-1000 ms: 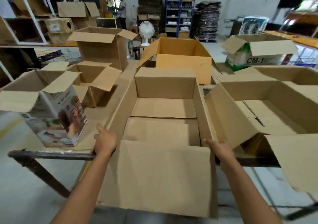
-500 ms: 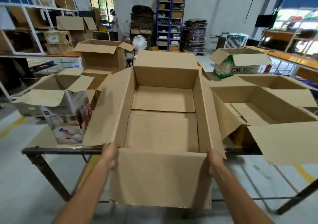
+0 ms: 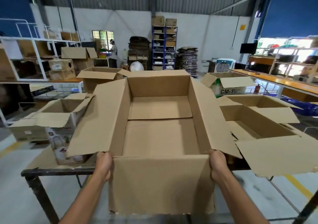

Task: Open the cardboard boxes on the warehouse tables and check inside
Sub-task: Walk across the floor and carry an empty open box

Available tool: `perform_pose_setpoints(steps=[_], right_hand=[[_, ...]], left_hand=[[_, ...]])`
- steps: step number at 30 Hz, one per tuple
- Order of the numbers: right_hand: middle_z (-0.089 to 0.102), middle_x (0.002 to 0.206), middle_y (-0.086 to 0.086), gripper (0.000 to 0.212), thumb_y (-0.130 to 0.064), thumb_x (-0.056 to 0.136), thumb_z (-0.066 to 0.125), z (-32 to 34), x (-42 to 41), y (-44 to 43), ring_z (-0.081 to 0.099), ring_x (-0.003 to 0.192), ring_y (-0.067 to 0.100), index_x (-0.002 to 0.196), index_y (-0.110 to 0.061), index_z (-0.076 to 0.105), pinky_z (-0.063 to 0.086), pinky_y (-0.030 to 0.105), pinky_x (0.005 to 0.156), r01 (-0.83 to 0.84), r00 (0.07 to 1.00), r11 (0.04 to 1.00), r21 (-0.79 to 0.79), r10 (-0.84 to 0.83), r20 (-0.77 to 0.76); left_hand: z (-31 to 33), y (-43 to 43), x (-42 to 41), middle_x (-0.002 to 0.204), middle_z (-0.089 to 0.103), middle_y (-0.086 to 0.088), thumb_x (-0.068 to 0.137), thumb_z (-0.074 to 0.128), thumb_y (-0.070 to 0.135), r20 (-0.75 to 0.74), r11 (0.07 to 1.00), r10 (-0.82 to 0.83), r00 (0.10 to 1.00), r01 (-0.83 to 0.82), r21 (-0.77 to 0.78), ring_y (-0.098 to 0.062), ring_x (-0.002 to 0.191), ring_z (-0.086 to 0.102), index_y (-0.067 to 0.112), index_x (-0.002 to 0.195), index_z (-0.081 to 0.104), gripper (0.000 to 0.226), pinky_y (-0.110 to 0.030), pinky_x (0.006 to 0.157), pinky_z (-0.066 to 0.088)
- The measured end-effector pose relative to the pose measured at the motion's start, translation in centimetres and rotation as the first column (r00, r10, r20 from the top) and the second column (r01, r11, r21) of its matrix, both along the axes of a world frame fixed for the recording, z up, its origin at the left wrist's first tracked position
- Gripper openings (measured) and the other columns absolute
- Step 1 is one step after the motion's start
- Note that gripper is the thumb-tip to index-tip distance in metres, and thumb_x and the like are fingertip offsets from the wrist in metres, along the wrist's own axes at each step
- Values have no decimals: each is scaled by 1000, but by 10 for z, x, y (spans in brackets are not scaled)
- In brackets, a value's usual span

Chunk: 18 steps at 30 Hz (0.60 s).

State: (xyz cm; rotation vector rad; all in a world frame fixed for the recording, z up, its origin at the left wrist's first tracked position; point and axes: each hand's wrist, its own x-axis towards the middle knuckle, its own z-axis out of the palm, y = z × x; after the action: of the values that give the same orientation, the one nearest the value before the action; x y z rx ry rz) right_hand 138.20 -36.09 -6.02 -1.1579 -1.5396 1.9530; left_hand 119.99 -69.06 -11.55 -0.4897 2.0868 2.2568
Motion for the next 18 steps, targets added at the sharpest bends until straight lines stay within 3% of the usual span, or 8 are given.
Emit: perform_pose_setpoints(steps=[2, 5, 9, 12, 15, 18], right_hand=[[63, 95, 17, 13, -11, 91, 59, 17, 6, 6, 57, 84, 30, 99, -3, 64, 47, 37, 72, 20, 999, 999, 42, -19, -40], [68, 99, 12, 30, -32, 91, 66, 49, 20, 17, 63, 94, 31, 106, -6, 67, 51, 45, 91, 64, 991, 990, 127, -48, -125], [64, 100, 8, 35, -38, 92, 66, 84, 48, 39, 58, 94, 27, 106, -7, 62, 43, 38, 83, 179, 964, 966, 188, -134, -228], [60, 100, 9, 26, -34, 97, 61, 101, 79, 63, 55, 97, 28, 109, -10, 58, 39, 35, 83, 277, 940, 934, 227, -214, -268], [63, 94, 13, 27, -28, 97, 61, 112, 116, 93, 56, 89, 28, 96, -1, 60, 41, 36, 78, 355, 917, 897, 263, -280, -283], [58, 78, 13, 30, -24, 96, 61, 121, 160, 122, 54, 81, 28, 73, -6, 53, 39, 37, 73, 421, 895, 855, 304, -338, -290]], left_hand=[[18, 7, -4, 104, 65, -25, 81, 50, -5, -32, 1000, 15, 999, -15, 18, -39, 96, 63, -7, 112, 57, 32, -42, 77, 48], [58, 29, 5, 94, 64, -22, 81, 50, -9, -101, 999, 12, 995, -9, 31, -34, 90, 62, -8, 103, 57, 23, -40, 75, 47], [105, 68, 27, 91, 61, -16, 81, 52, -12, -200, 993, -41, 979, 62, 97, -27, 88, 58, -2, 96, 59, 19, -38, 79, 46], [127, 104, 42, 81, 61, -12, 81, 54, -13, -245, 980, -115, 963, 151, 132, -25, 77, 57, -2, 96, 60, 19, -31, 66, 45], [143, 146, 61, 91, 63, -16, 83, 63, -5, -298, 966, -158, 941, 211, 152, -24, 80, 58, -7, 106, 60, 23, -30, 65, 45], [150, 191, 78, 102, 66, -21, 79, 70, 8, -296, 946, -204, 933, 266, 186, -28, 88, 59, -11, 109, 60, 37, -36, 74, 47]])
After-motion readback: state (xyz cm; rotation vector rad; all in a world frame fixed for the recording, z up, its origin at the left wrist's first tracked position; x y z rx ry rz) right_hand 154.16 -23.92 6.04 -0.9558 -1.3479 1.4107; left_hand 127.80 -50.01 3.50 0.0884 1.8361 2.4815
